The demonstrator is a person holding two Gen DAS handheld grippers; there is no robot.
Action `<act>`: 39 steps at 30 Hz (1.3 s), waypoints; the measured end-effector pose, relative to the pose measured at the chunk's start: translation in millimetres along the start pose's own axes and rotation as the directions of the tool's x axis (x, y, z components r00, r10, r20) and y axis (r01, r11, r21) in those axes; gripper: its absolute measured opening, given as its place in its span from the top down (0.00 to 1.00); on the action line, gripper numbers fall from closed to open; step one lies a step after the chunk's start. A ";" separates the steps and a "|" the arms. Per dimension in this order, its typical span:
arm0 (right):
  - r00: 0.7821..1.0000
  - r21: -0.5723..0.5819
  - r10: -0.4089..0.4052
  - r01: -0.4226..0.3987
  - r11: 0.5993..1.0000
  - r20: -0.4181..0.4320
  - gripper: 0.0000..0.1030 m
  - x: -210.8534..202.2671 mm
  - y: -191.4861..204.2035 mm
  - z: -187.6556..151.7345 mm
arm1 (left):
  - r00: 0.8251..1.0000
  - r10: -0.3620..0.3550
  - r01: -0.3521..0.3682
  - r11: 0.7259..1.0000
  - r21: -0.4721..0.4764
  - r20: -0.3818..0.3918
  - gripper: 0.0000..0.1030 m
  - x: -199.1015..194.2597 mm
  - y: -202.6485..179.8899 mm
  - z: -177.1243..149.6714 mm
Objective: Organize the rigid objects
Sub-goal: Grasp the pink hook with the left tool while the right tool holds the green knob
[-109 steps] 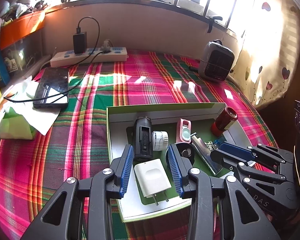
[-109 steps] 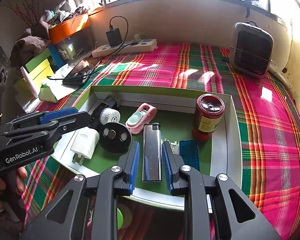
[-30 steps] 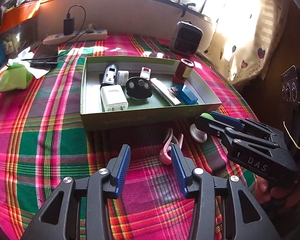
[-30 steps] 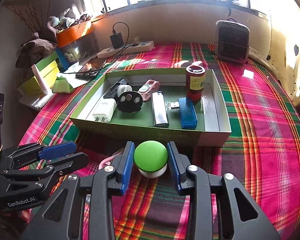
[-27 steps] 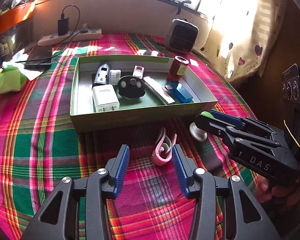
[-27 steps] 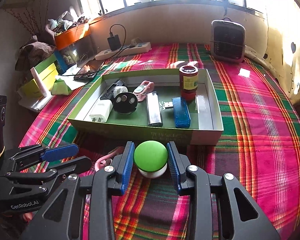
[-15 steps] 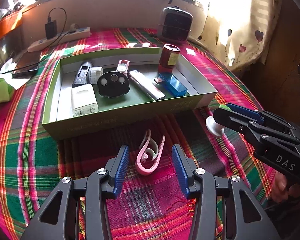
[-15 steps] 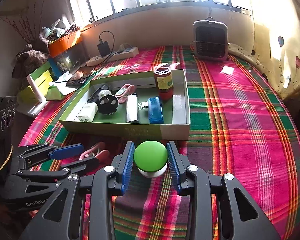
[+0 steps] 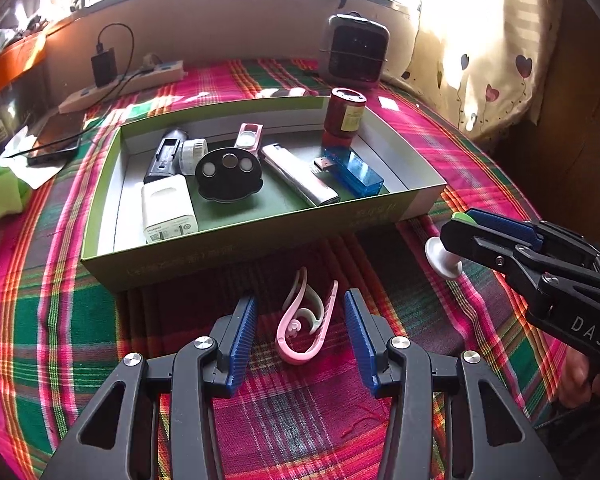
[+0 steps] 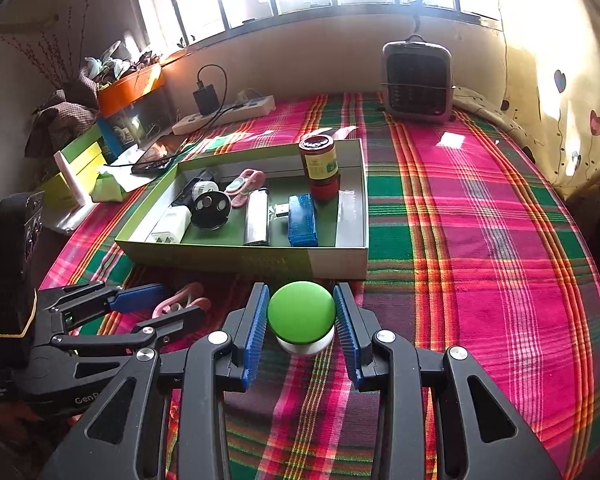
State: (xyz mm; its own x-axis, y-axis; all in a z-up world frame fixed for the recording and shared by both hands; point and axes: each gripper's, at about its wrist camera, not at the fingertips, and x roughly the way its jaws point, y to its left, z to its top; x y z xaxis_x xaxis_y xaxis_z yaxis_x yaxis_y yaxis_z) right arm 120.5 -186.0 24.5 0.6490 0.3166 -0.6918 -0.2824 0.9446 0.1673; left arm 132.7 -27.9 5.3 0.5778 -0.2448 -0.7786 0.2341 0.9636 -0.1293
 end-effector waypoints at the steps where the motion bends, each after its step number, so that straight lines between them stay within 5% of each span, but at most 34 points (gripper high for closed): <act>1: 1.000 0.001 0.000 0.000 1.000 -0.002 0.66 0.6 -0.3 -0.2 | 1.000 -0.001 0.001 1.000 -0.002 0.001 0.57 -0.1 0.2 0.0; 19: 0.999 0.008 0.011 -0.011 1.000 -0.035 0.66 10.9 -2.7 -2.6 | 1.000 0.016 -0.015 1.000 -0.023 0.018 0.77 0.0 5.3 -1.2; 39: 0.999 0.010 0.013 -0.012 1.000 -0.039 0.66 13.2 -3.0 -3.3 | 1.000 0.011 -0.010 0.999 -0.030 0.023 0.78 -0.2 6.4 -0.7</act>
State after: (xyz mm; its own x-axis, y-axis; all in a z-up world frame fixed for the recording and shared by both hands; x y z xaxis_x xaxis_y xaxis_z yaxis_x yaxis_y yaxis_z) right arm 127.6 -185.0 12.6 0.6170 0.3249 -0.7167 -0.2835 0.9414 0.1827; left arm 133.5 -21.6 4.3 0.5985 -0.2366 -0.7654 0.2046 0.9689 -0.1395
